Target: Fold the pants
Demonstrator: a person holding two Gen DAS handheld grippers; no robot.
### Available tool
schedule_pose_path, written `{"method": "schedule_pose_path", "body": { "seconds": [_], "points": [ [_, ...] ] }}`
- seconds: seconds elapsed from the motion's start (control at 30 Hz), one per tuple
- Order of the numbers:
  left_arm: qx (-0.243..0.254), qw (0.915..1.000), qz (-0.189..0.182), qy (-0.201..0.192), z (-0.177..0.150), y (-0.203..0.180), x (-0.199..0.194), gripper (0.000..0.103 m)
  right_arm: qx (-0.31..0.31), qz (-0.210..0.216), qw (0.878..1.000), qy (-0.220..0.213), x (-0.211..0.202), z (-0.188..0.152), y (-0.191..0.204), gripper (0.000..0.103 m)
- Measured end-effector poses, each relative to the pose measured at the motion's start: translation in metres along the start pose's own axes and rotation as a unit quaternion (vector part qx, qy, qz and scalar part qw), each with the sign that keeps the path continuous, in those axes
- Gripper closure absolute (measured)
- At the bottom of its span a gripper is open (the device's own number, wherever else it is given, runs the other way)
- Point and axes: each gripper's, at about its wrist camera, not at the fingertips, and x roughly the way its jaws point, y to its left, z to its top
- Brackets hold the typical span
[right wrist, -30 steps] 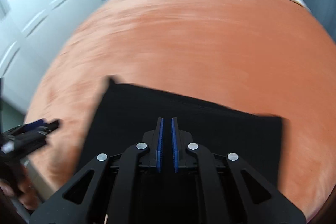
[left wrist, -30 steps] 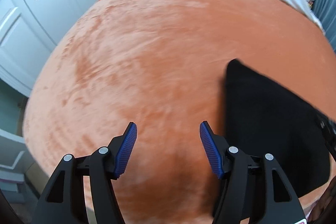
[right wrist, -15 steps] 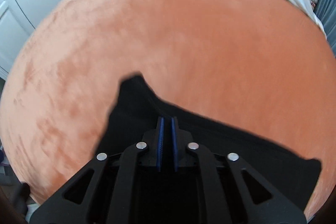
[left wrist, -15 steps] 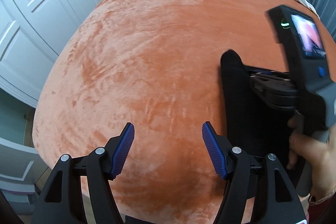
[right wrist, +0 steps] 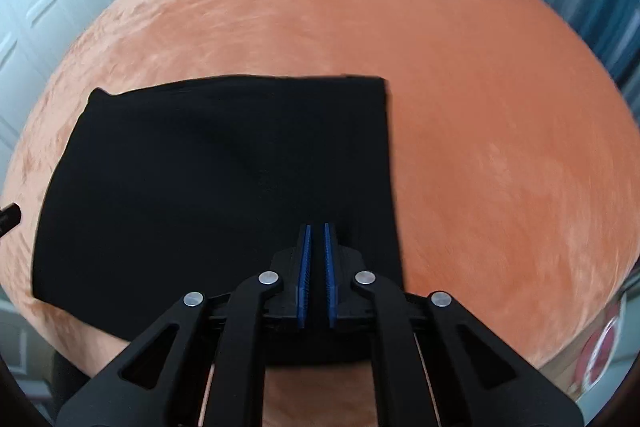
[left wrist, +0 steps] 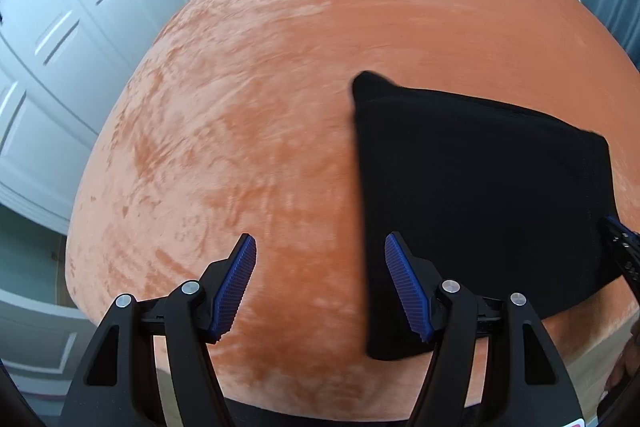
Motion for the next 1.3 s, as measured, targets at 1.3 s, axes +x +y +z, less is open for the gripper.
{"method": "schedule_pose_path", "body": {
  "seconds": [1.3],
  "points": [
    [0.066,0.9972,-0.003,-0.034,-0.026,-0.092,-0.041,0.034,0.009,0.040,0.998,-0.055,-0.068,-0.029,-0.004,0.093]
  ]
}}
